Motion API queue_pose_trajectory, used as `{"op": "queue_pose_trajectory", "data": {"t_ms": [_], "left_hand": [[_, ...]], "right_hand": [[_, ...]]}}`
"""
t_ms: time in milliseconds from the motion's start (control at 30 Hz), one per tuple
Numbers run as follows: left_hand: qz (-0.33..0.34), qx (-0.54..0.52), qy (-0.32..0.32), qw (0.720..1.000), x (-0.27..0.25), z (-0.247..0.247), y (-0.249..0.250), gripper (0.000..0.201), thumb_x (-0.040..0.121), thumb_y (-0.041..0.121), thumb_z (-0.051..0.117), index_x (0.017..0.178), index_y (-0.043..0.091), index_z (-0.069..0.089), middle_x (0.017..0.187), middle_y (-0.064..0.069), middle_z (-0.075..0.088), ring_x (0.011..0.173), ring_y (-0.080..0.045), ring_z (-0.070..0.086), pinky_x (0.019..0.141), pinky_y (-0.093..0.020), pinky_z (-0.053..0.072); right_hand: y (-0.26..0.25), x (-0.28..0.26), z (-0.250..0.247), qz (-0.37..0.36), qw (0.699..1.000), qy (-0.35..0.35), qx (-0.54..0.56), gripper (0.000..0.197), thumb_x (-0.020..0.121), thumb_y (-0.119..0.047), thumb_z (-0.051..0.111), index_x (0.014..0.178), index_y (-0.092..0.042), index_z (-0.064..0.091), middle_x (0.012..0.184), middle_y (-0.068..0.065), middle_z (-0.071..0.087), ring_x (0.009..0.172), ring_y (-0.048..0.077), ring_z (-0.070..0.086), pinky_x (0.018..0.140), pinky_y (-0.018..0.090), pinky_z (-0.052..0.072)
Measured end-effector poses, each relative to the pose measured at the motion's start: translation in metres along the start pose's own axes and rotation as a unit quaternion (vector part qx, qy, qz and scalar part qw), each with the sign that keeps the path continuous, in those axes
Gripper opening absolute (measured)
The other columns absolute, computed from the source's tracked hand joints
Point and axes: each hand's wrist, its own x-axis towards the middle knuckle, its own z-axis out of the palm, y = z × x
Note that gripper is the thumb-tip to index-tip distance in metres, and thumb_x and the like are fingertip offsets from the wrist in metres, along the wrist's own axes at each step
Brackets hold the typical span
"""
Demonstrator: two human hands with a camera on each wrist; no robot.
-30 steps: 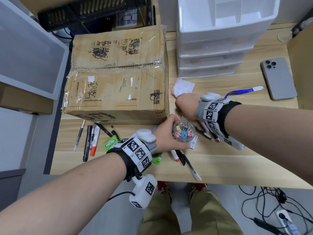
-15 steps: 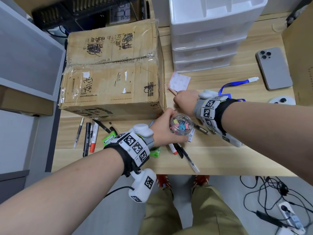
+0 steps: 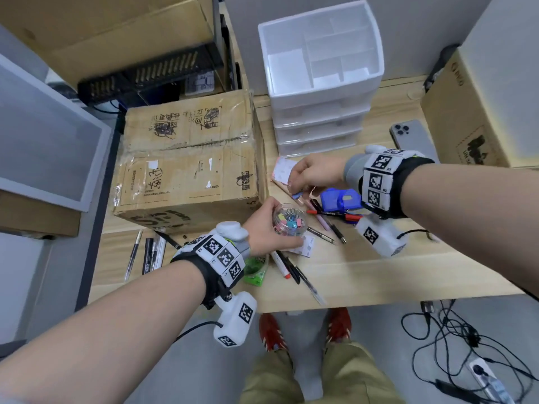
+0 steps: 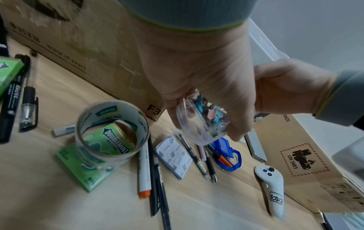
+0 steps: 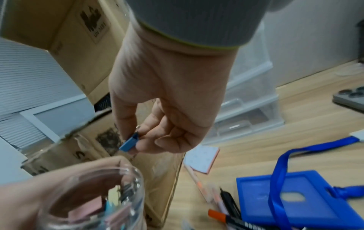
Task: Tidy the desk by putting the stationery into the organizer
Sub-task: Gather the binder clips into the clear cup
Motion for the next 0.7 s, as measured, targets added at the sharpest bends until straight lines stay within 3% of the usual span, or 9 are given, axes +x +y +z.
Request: {"op": "queue_pose_trajectory", "data": {"t_ms": [134, 267, 334, 434, 534, 601, 701], "left_hand": [[-0.002, 0.015, 0.002, 1.000, 0.000, -0.003, 0.003, 0.075, 0.061, 0.037, 0.093, 0.113, 0.013, 0.044, 0.104, -0.001, 0.068, 0.096, -0.018, 0.069, 0.085, -0.040, 0.058], [0.012, 0.019, 0.003, 1.000, -0.002, 0.001, 0.012, 0.072, 0.061, 0.040, 0.091, 0.110, 0.017, 0.045, 0.101, -0.001, 0.067, 0.093, -0.019, 0.069, 0.080, -0.038, 0.058], [0.021, 0.013, 0.003, 1.000, -0.004, 0.003, 0.015, 0.071, 0.061, 0.039, 0.092, 0.108, 0.016, 0.044, 0.099, -0.001, 0.067, 0.090, -0.017, 0.069, 0.078, -0.035, 0.058], [0.029, 0.006, -0.008, 1.000, -0.007, 0.004, 0.016, 0.069, 0.063, 0.034, 0.092, 0.108, 0.015, 0.043, 0.099, 0.002, 0.068, 0.085, -0.010, 0.068, 0.074, -0.026, 0.058], [0.037, 0.006, -0.015, 0.999, -0.009, 0.003, 0.014, 0.072, 0.058, 0.039, 0.091, 0.106, 0.015, 0.043, 0.099, 0.000, 0.069, 0.088, -0.014, 0.070, 0.074, -0.033, 0.060], [0.038, 0.002, -0.016, 0.999, -0.010, 0.002, 0.015, 0.070, 0.059, 0.034, 0.091, 0.105, 0.014, 0.043, 0.097, 0.001, 0.068, 0.081, -0.009, 0.067, 0.070, -0.030, 0.059], [0.041, -0.005, -0.011, 0.999, -0.010, 0.002, 0.016, 0.064, 0.061, 0.025, 0.090, 0.103, 0.015, 0.043, 0.091, 0.005, 0.066, 0.071, -0.001, 0.060, 0.062, -0.019, 0.051]], "right_hand": [[-0.015, -0.023, -0.007, -0.010, 0.998, -0.065, 0.002, 0.003, 0.085, -0.007, 0.073, 0.084, -0.009, 0.071, 0.077, 0.005, 0.073, 0.063, 0.011, 0.064, 0.055, 0.020, 0.049], [-0.019, -0.047, -0.006, 0.009, 0.995, -0.097, -0.027, 0.005, 0.089, -0.008, 0.071, 0.092, -0.006, 0.074, 0.066, -0.001, 0.073, 0.055, 0.004, 0.065, 0.053, 0.016, 0.050], [-0.016, -0.049, -0.005, 0.020, 0.996, -0.085, -0.021, 0.006, 0.091, -0.012, 0.068, 0.092, -0.008, 0.073, 0.069, -0.001, 0.075, 0.058, 0.005, 0.067, 0.055, 0.017, 0.049], [-0.005, -0.045, -0.005, 0.034, 0.999, 0.002, -0.022, 0.007, 0.091, -0.014, 0.066, 0.087, -0.009, 0.070, 0.076, 0.003, 0.074, 0.061, 0.010, 0.066, 0.059, 0.022, 0.048], [0.014, -0.041, -0.007, 0.087, 0.993, 0.066, -0.046, 0.010, 0.093, -0.013, 0.060, 0.088, -0.007, 0.066, 0.072, 0.007, 0.071, 0.057, 0.018, 0.061, 0.055, 0.024, 0.049], [0.025, -0.043, -0.006, 0.127, 0.990, 0.049, -0.033, 0.012, 0.096, -0.013, 0.055, 0.094, -0.004, 0.063, 0.077, 0.010, 0.072, 0.062, 0.021, 0.065, 0.056, 0.027, 0.055], [0.038, -0.045, 0.005, 0.169, 0.985, 0.010, 0.015, 0.016, 0.099, -0.013, 0.050, 0.103, -0.002, 0.061, 0.089, 0.013, 0.073, 0.075, 0.027, 0.070, 0.070, 0.036, 0.060]]}}
